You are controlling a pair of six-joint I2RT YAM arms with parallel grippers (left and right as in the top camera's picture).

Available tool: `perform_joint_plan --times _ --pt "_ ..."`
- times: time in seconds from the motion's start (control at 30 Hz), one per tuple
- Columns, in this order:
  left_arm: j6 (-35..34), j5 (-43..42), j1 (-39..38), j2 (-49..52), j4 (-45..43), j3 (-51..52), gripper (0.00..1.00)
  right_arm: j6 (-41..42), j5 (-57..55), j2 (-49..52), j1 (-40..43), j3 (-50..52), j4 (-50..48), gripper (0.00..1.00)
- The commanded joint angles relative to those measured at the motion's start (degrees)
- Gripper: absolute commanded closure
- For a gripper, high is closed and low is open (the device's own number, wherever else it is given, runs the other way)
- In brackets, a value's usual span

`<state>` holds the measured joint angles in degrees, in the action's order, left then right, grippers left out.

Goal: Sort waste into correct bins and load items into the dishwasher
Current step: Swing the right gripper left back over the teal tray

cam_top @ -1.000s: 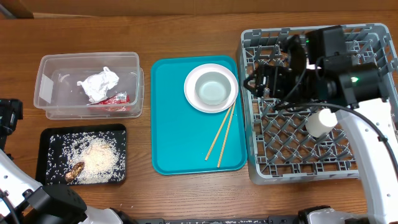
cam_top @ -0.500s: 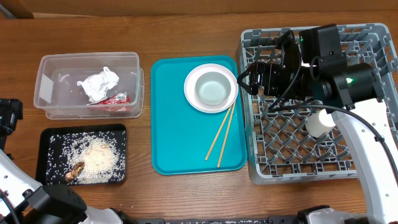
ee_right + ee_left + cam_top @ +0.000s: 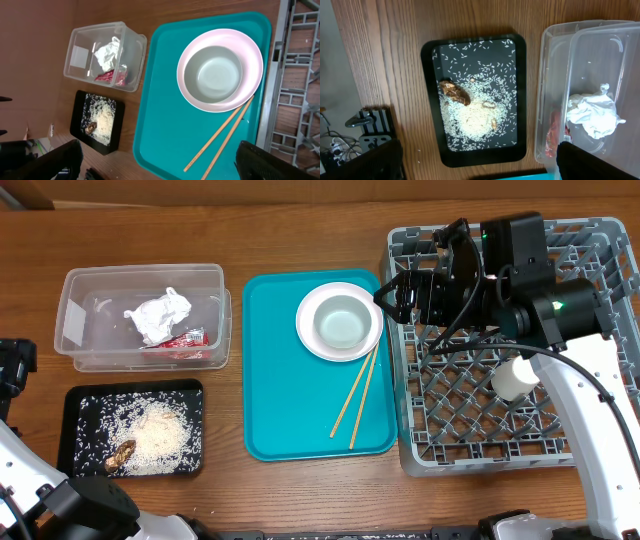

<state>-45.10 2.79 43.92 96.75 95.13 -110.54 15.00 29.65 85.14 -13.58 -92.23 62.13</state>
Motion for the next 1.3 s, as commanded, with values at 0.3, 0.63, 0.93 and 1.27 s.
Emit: perform_joint_plan --times 0.3,0.63,0.93,1.27 --pt "-1.2 0.6 0.3 -0.5 0.0 -0.7 0.0 0.2 0.5 2.8 -0.4 -1.1 0.1 0.0" --pt "-1.2 0.6 0.3 -0.5 0.0 -0.7 0.0 0.2 -2.4 4.6 -4.4 -1.1 -0.6 0.0" --pt "-1.2 0.6 0.3 -0.5 0.0 -0.7 0.0 1.3 -10.1 4.6 -9.2 -1.1 -1.2 0.0" --pt "-1.2 0.6 0.3 -0.5 0.0 -0.7 0.0 4.7 -11.0 4.7 -12.5 -1.1 -5.1 0.0"
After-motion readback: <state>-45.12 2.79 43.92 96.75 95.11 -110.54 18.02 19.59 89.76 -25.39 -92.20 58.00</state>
